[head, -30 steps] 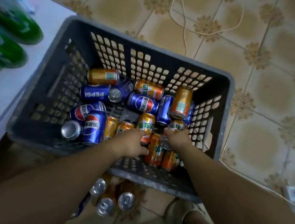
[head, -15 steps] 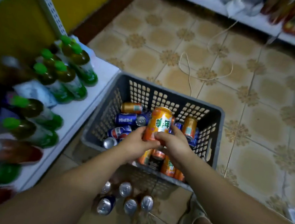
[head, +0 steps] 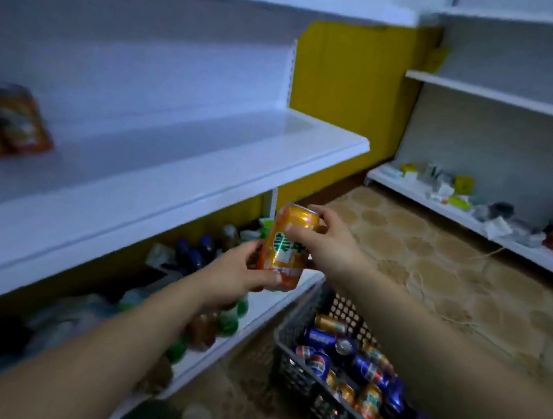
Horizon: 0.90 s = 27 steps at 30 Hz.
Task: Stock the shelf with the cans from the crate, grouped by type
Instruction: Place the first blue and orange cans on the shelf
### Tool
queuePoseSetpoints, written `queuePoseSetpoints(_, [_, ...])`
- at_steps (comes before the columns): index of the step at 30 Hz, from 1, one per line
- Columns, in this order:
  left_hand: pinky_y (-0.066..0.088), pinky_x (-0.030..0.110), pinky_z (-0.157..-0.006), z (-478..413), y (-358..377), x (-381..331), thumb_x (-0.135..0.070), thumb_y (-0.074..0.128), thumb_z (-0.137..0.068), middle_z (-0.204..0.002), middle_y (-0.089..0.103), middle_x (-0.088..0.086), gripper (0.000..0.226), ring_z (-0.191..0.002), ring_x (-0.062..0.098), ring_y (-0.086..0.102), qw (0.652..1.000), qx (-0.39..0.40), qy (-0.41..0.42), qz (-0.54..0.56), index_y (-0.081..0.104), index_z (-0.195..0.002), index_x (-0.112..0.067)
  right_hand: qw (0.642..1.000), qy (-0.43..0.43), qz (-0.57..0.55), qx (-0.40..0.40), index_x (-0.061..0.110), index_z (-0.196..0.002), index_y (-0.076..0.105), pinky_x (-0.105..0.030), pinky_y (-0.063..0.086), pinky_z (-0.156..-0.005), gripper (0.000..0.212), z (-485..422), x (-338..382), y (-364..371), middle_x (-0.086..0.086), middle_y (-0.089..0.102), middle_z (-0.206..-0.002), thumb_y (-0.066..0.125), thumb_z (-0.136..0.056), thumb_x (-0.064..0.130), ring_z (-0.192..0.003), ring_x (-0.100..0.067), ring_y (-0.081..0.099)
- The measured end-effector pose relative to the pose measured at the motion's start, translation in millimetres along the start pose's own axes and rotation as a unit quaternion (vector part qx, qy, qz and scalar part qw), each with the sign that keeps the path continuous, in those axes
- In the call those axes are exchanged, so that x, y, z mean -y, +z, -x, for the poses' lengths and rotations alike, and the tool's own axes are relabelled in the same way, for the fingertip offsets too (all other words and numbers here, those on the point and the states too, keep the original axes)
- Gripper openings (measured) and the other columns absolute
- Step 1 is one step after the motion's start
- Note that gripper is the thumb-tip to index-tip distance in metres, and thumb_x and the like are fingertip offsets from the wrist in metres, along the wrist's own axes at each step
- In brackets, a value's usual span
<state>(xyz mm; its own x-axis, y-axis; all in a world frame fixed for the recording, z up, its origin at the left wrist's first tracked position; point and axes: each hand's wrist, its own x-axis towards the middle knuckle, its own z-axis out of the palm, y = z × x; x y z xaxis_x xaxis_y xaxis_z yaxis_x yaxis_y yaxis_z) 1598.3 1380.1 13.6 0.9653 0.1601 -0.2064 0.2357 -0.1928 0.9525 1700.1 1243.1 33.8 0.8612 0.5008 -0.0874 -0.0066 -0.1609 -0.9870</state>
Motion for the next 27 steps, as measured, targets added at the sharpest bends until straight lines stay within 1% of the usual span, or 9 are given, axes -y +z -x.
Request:
queuePoseSetpoints(2, [0.051, 0.029, -0.088, 32, -38, -12, -0.025, 0.081, -0.065, -0.106, 0.069, 0.0, 0.048, -0.097, 0.014, 0.066, 0.998, -0.057, 0.029, -0.016, 0.056, -0.106, -0.027, 0.998, -0.048, 0.016, 0.033, 0.022, -0.132, 0.044, -0.042, 0.058, -0.079, 0.071, 3, 34, 41, -0.001, 0.059, -0.11, 0.08, -0.072, 0.028, -0.095, -0.021, 0.065])
queuePoseSetpoints(4, [0.05, 0.022, -0.085, 61, -76, -18, -0.009, 0.074, -0.078, -0.101, 0.067, -0.003, 0.037, -0.092, 0.009, 0.063, 0.992, -0.11, 0.043, -0.048, 0.055, -0.108, -0.021, 0.994, -0.084, 0.032, 0.062, 0.024, -0.133, 0.044, -0.039, 0.057, -0.079, 0.072, 7, 62, 82, 0.001, 0.059, -0.108, 0.08, -0.072, 0.03, -0.093, -0.019, 0.065])
queuePoseSetpoints(5, [0.05, 0.023, -0.085, 76, -94, -20, -0.005, 0.071, -0.081, -0.101, 0.067, -0.004, 0.037, -0.093, 0.009, 0.063, 0.987, -0.141, 0.048, -0.064, 0.055, -0.111, -0.019, 0.992, -0.098, 0.037, 0.076, 0.024, -0.134, 0.044, -0.041, 0.057, -0.081, 0.073, 8, 73, 103, 0.001, 0.06, -0.107, 0.08, -0.071, 0.03, -0.093, -0.02, 0.065])
queuePoseSetpoints(8, [0.045, 0.031, -0.098, 117, -149, -15, -0.022, 0.075, -0.079, -0.12, 0.06, -0.002, 0.06, -0.117, 0.018, 0.057, 0.967, -0.223, 0.025, -0.121, 0.048, -0.133, -0.016, 0.983, -0.134, 0.05, 0.115, 0.02, -0.137, 0.042, -0.045, 0.056, -0.086, 0.072, 10, 98, 162, 0.002, 0.06, -0.107, 0.079, -0.075, 0.026, -0.097, -0.021, 0.064])
queuePoseSetpoints(11, [0.035, 0.028, -0.102, 153, -199, 3, -0.04, 0.063, -0.088, -0.143, 0.046, -0.001, 0.064, -0.131, 0.018, 0.044, 0.905, -0.299, -0.071, -0.294, 0.038, -0.144, -0.02, 0.975, -0.148, 0.069, 0.149, 0.022, -0.137, 0.04, -0.044, 0.053, -0.09, 0.073, 8, 110, 210, 0.0, 0.058, -0.115, 0.078, -0.076, 0.024, -0.103, -0.023, 0.061])
queuePoseSetpoints(13, [0.031, 0.032, -0.108, 172, -227, 21, -0.053, 0.052, -0.09, -0.152, 0.035, 0.001, 0.067, -0.136, 0.021, 0.036, 0.856, -0.306, -0.153, -0.387, 0.032, -0.147, -0.022, 0.971, -0.153, 0.081, 0.165, 0.022, -0.137, 0.039, -0.042, 0.052, -0.091, 0.071, 6, 113, 233, 0.0, 0.057, -0.116, 0.077, -0.077, 0.021, -0.104, -0.022, 0.059])
queuePoseSetpoints(16, [0.01, 0.052, -0.116, 186, -253, 43, -0.072, 0.032, -0.087, -0.16, 0.011, -0.006, 0.078, -0.147, 0.021, 0.01, 0.807, -0.265, -0.265, -0.457, 0.016, -0.151, -0.032, 0.966, -0.158, 0.099, 0.179, 0.022, -0.14, 0.036, -0.038, 0.049, -0.093, 0.074, -2, 113, 260, 0.003, 0.052, -0.114, 0.077, -0.078, 0.018, -0.106, -0.021, 0.056])
queuePoseSetpoints(20, [-0.002, 0.061, -0.114, 182, -260, 59, -0.081, 0.019, -0.081, -0.16, -0.008, -0.011, 0.083, -0.148, 0.018, -0.007, 0.798, -0.256, -0.283, -0.467, 0.001, -0.15, -0.041, 0.963, -0.164, 0.104, 0.185, 0.021, -0.141, 0.035, -0.036, 0.048, -0.09, 0.075, -26, 113, 287, 0.003, 0.051, -0.113, 0.076, -0.078, 0.016, -0.104, -0.02, 0.055])
queuePoseSetpoints(27, [-0.006, 0.058, -0.115, 180, -263, 68, -0.082, 0.017, -0.08, -0.159, -0.011, -0.014, 0.082, -0.147, 0.014, -0.01, 0.796, -0.269, -0.268, -0.472, -0.001, -0.15, -0.043, 0.955, -0.202, 0.122, 0.18, 0.018, -0.141, 0.034, -0.034, 0.047, -0.09, 0.068, -87, 111, 325, 0.0, 0.054, -0.117, 0.071, -0.084, 0.019, -0.11, -0.021, 0.054])
